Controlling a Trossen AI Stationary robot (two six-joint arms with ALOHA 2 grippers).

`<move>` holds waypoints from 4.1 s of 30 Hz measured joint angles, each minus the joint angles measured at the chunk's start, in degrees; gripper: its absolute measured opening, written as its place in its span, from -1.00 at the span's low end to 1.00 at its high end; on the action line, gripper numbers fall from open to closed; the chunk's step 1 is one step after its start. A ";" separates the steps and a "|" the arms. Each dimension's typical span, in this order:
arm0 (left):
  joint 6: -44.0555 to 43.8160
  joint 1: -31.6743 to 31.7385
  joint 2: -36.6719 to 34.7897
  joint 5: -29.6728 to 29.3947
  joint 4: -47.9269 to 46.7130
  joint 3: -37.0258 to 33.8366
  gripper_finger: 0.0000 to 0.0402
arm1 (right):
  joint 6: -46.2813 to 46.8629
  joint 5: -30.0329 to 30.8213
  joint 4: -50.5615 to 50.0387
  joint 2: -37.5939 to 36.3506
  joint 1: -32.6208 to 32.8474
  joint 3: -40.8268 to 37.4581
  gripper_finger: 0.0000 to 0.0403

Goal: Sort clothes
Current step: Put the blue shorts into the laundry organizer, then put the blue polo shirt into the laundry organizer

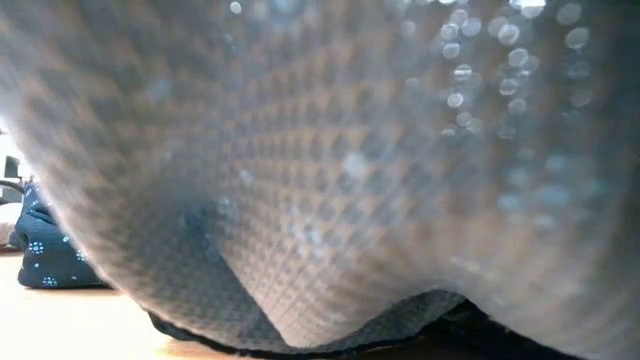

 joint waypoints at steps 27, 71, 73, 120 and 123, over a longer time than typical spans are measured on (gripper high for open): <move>23.47 -3.50 -15.56 2.51 4.93 9.29 -0.06 | -1.32 -14.72 -11.64 25.12 -13.50 0.00 -1.00; 32.56 -0.37 -19.57 -1.96 0.27 9.62 -0.06 | -26.89 4.84 -35.76 26.35 -12.87 0.07 -0.66; 31.58 -0.37 -19.56 -2.04 -0.30 9.62 -0.06 | -26.57 9.92 -35.60 26.38 -11.23 0.98 -0.50; 13.04 -9.36 -14.29 1.41 -0.64 9.49 -0.06 | 28.67 -4.64 -33.03 24.47 38.83 -2.37 0.39; 12.98 -10.81 -12.70 1.26 -0.09 9.49 -0.06 | 29.51 -0.74 -27.59 24.46 38.42 -5.57 0.39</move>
